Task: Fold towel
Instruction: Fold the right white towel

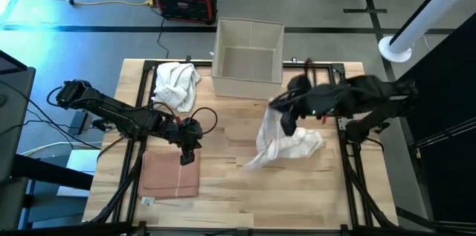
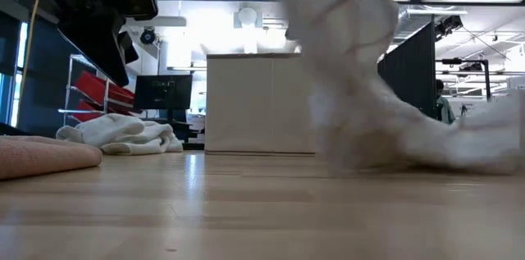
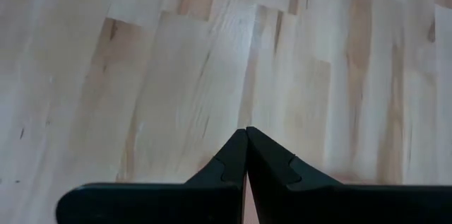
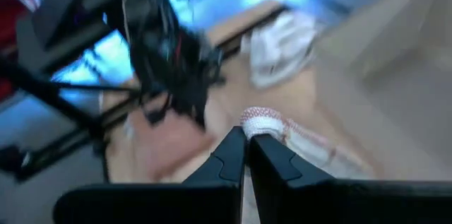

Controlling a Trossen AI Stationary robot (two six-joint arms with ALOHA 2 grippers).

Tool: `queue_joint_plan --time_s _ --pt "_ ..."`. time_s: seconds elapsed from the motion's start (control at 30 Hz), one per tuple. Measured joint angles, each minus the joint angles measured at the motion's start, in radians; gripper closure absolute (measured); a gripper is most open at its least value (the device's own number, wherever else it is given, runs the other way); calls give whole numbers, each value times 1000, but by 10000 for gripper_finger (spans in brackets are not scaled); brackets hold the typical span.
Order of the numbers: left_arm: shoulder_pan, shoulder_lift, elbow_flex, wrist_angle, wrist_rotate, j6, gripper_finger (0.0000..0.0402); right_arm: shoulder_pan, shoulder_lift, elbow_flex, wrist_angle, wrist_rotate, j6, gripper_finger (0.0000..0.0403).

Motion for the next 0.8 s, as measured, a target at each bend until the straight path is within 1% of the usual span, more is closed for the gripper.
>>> queue_joint_plan --time_s 0.1,0.33,0.57,0.67,0.8 --pt "0 0 0 0 -13 0 402 -31 0 49 22 11 -51 403" --pt "0 0 0 1 -41 15 402 -107 1 123 95 -50 -187 403" --pt "0 0 0 5 -49 16 402 -130 0 254 107 -42 -278 403" --pt "0 0 0 6 -49 16 402 -129 0 306 93 19 -337 403" --pt "0 0 1 26 -50 9 402 -130 -1 331 23 198 -349 403"
